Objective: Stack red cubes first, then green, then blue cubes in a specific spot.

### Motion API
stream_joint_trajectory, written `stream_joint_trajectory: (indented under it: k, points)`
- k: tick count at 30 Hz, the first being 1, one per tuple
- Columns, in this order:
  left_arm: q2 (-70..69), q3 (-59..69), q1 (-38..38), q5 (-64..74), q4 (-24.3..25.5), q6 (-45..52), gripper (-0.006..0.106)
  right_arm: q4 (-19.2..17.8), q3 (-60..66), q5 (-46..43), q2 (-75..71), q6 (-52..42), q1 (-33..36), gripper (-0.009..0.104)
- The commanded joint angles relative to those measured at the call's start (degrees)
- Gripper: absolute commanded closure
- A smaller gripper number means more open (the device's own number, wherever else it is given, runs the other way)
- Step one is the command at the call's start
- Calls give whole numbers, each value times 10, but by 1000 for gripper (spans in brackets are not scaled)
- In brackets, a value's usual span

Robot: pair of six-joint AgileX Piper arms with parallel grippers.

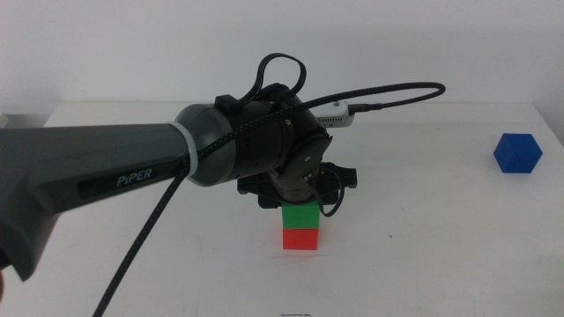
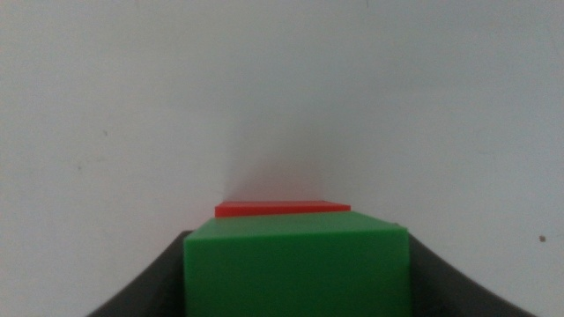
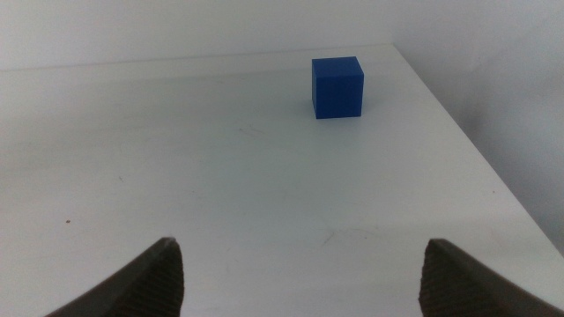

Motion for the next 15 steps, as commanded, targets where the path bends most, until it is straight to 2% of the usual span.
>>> stream_joint_trajectory:
  k: [1,5,10,15]
  points:
    - [-26,-17,-2,-18,7,-2,102,-6,-10,-42,-13,-5,1,20]
    - [-26,-17,-2,-18,7,-1,102,-6,-10,-42,-13,-5,1,20]
    - [-26,-17,-2,-17,14,11,91,-6,-10,-42,-13,-5,1,20]
    - [-26,-17,-2,-31,20,11,75,-6,-10,-42,-13,-5,1,20]
